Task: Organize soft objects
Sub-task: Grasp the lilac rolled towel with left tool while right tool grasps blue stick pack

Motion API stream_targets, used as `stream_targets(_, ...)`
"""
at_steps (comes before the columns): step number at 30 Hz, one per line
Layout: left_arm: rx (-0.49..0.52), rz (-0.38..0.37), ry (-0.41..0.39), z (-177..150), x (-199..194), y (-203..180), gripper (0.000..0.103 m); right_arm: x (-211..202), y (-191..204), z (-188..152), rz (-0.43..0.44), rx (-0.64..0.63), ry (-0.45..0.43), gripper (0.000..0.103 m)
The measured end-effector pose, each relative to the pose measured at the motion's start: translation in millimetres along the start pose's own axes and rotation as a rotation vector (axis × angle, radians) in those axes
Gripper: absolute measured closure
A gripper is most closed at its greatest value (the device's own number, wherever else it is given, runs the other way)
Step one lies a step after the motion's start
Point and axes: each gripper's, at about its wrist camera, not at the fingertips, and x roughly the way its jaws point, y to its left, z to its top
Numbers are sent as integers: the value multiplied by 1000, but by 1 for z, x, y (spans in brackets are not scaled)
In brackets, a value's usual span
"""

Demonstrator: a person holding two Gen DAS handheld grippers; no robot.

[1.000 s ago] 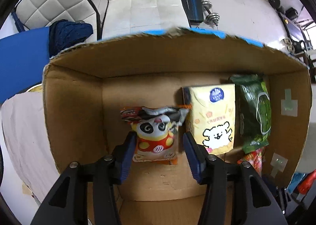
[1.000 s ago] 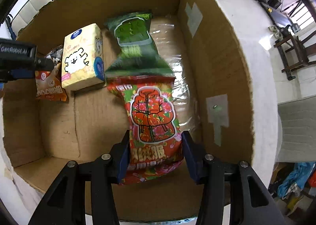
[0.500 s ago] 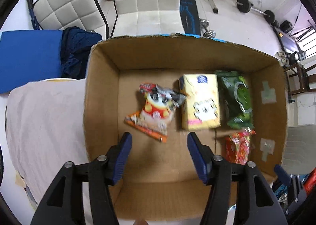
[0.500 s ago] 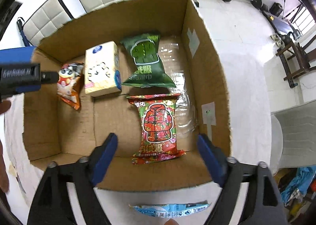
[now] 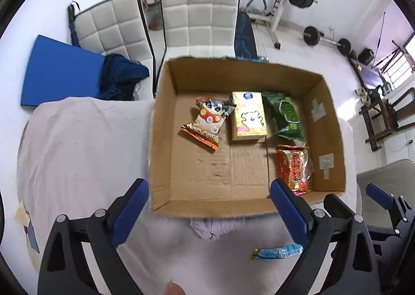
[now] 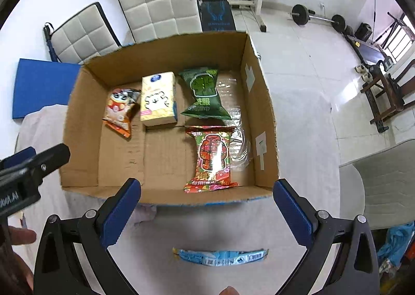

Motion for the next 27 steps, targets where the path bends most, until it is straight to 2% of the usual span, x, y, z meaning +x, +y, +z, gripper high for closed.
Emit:
stream_targets(7, -15, -3, -84, -15, -42, 0, 7, -46, 5, -10, 11, -15, -63, 0)
stream_targets(14, -47, -7, -112, -32, -60, 3, 7, -76, 4, -22, 25, -16, -82, 0)
stream_targets(17, -54, 27, -90, -49, -52, 7, 7, -65, -7, -36, 47, 29, -28, 0)
stream_targets(21, -40, 65, 1, -73, -18, 11, 7, -23, -29, -65, 60, 98, 110, 0)
stream_targets(24, 11, 108, 74, -88, 16, 7, 7, 13, -40, -89, 39, 109, 200, 0)
stream_targets(27, 119, 127, 150, -99, 55, -9, 7, 45, -49, -111, 28, 118, 277, 0)
